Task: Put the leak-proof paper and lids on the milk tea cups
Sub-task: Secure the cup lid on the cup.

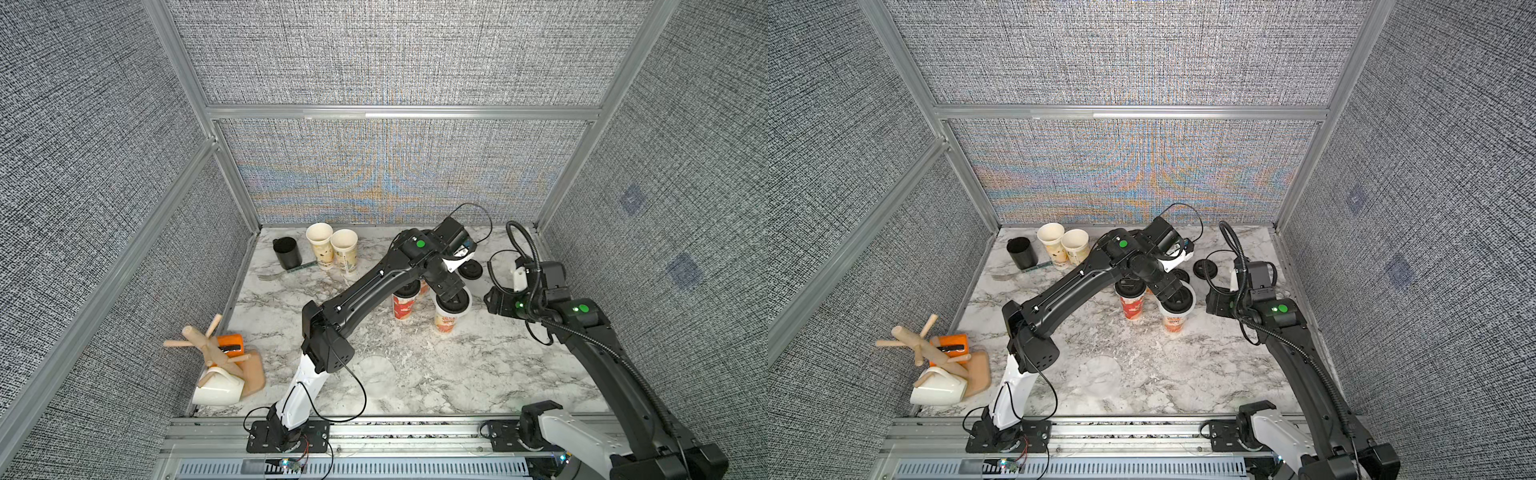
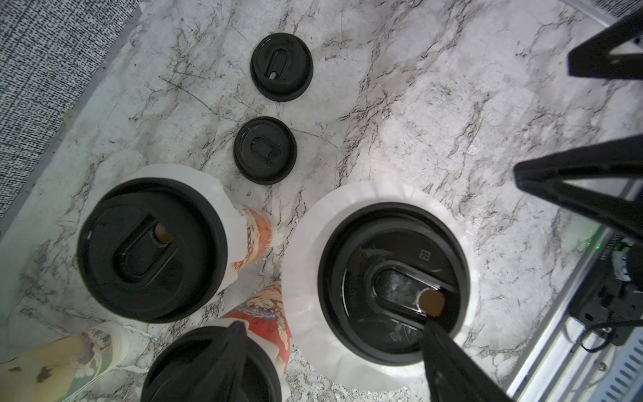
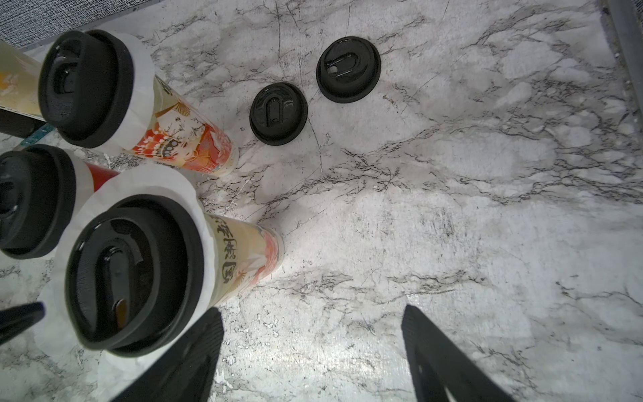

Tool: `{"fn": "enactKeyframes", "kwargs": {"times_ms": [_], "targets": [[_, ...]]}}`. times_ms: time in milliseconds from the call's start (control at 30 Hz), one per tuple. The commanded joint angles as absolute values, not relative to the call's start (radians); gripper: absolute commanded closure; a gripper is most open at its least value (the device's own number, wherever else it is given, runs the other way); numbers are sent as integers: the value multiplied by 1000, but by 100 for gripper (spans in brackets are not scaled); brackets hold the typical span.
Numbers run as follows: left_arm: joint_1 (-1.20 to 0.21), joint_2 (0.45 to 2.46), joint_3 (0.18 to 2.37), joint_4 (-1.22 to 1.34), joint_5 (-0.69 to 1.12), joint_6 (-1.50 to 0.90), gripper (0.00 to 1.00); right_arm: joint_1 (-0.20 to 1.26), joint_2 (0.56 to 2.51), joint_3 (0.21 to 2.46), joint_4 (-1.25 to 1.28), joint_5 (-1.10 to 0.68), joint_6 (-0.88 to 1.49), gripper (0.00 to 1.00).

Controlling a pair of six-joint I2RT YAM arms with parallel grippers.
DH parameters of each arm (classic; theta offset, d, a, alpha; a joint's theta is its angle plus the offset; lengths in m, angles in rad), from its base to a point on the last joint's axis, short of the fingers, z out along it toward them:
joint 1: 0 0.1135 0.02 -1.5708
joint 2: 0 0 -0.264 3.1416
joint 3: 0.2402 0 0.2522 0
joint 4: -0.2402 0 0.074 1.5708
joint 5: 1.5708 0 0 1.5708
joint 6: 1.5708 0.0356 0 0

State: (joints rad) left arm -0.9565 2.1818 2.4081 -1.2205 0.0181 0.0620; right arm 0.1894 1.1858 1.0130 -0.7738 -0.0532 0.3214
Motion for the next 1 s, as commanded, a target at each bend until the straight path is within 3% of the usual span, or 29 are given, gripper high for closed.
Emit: {"fn": "enactKeyframes", "kwargs": {"times_ms": [0, 967], "targets": [[-966, 2191, 2401, -1221, -27, 80, 19, 185, 1191, 1012, -741, -63, 311, 17], [-972, 2203, 2334, -1172, -88, 60, 19, 182, 1201, 1006, -750, -84, 287, 17]]}}
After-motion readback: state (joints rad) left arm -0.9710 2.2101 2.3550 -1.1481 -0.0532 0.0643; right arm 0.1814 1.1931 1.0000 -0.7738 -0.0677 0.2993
